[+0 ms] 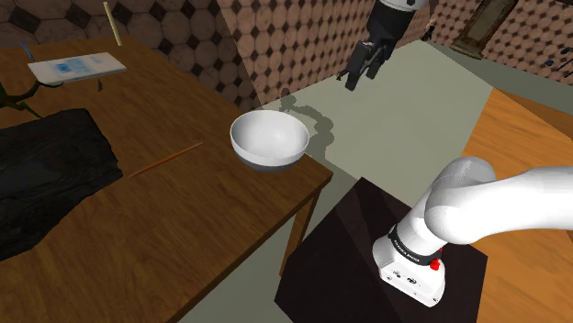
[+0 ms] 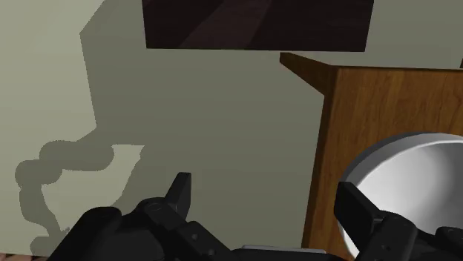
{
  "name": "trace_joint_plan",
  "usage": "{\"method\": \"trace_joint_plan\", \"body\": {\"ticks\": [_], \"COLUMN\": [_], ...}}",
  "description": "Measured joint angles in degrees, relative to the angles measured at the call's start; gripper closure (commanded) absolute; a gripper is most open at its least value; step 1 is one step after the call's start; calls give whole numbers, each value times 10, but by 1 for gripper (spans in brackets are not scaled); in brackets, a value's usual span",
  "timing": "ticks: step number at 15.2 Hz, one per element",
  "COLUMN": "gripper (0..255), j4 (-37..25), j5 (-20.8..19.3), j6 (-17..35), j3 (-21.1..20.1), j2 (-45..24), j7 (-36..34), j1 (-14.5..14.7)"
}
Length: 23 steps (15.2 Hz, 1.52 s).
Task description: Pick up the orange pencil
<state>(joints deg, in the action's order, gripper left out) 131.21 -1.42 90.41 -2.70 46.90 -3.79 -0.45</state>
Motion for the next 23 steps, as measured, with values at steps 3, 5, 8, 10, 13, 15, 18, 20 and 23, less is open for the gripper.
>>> {"method": "trace_joint_plan", "body": {"ticks": [3,5,8,10,13,15,18,20,23], "gripper": [0,0,0,0,0,0,0,0,0], "j4": [12,30,46,52,55,56,41,20,-11], "j5": [14,36,74,98,135,156,180,189,193], "j6": [7,20,43,58,87,113,144,167,201], "j3": [-17,-45,-94,-126,-181,-217,-272,-312,-371], "j2": [7,14,15,14,0,-15,-44,-76,-123], "j7": [-36,-91,-184,-246,-343,-405,-497,-561,-655], "j1": [-4,-10,-19,-25,-37,-48,-70,-92,-129]}}
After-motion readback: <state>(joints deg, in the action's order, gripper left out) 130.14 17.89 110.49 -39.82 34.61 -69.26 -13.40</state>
